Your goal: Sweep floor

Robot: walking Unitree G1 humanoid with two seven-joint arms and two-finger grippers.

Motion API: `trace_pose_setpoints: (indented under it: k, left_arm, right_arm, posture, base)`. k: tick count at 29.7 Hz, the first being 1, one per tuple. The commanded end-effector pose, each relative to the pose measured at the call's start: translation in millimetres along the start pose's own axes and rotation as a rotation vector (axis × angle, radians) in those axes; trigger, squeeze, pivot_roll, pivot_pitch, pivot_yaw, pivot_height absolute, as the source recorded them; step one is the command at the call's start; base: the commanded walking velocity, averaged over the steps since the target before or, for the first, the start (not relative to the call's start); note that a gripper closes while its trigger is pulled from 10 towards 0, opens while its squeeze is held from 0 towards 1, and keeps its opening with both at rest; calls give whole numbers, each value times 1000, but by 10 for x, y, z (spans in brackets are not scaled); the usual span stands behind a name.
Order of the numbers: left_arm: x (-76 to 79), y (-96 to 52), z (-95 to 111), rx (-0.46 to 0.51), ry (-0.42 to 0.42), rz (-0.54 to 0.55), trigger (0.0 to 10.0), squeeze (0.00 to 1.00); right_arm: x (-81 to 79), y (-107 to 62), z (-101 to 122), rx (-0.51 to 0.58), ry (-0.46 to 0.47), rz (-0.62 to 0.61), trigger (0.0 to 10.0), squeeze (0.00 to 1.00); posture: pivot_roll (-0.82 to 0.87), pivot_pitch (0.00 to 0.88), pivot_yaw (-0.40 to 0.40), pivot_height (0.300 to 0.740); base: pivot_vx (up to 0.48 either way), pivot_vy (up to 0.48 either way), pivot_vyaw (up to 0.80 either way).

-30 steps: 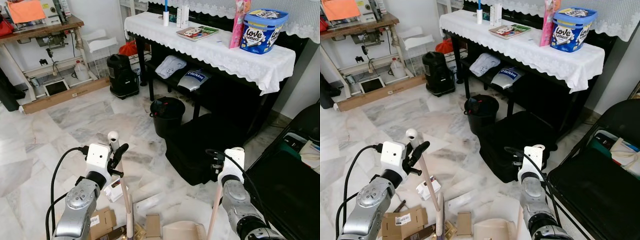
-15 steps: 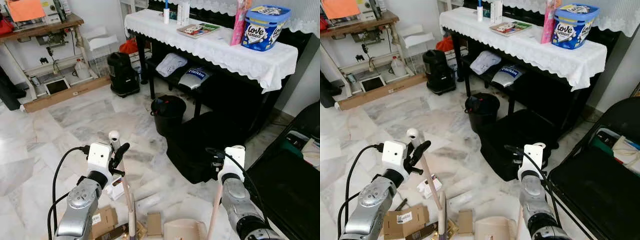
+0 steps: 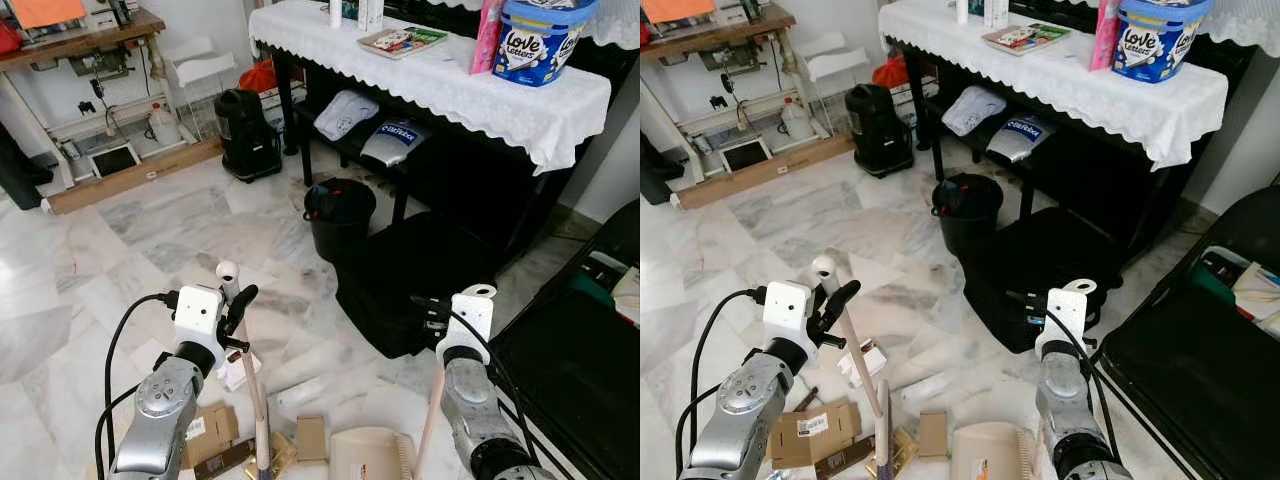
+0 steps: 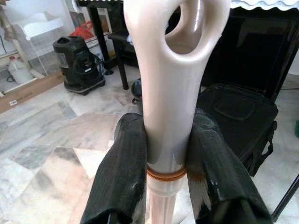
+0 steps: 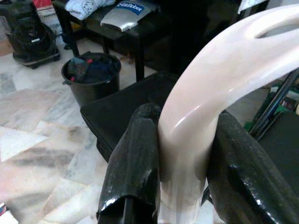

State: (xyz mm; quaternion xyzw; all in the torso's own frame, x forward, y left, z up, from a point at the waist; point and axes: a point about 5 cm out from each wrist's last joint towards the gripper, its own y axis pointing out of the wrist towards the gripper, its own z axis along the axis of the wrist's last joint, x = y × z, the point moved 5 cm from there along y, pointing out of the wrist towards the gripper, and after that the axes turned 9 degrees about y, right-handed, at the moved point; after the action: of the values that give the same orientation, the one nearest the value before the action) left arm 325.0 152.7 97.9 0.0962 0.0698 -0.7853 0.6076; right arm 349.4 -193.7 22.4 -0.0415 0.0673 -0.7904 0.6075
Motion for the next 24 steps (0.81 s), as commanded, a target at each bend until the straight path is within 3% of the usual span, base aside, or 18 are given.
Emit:
trace_pose_setpoints:
  k: [1, 13, 24]
  left_arm:
    - [-49, 16, 95, 43, 18, 15, 10000, 0]
    - [-30, 32, 83, 44, 13, 12, 10000, 0]
    - [-32, 37, 88, 44, 18, 16, 10000, 0]
  right_arm:
    - [-44, 39, 219, 96, -3, 21, 10000, 0]
    - [-124, 75, 521, 206, 20, 59, 10000, 0]
    - [-105, 2, 242, 123, -1, 59, 10000, 0]
  posture:
    - [118, 0, 85, 740]
    - [105, 0, 76, 740]
    - [113, 0, 76, 740]
  base:
    - [0, 0, 0]
    - [0, 0, 0]
    - [0, 0, 0]
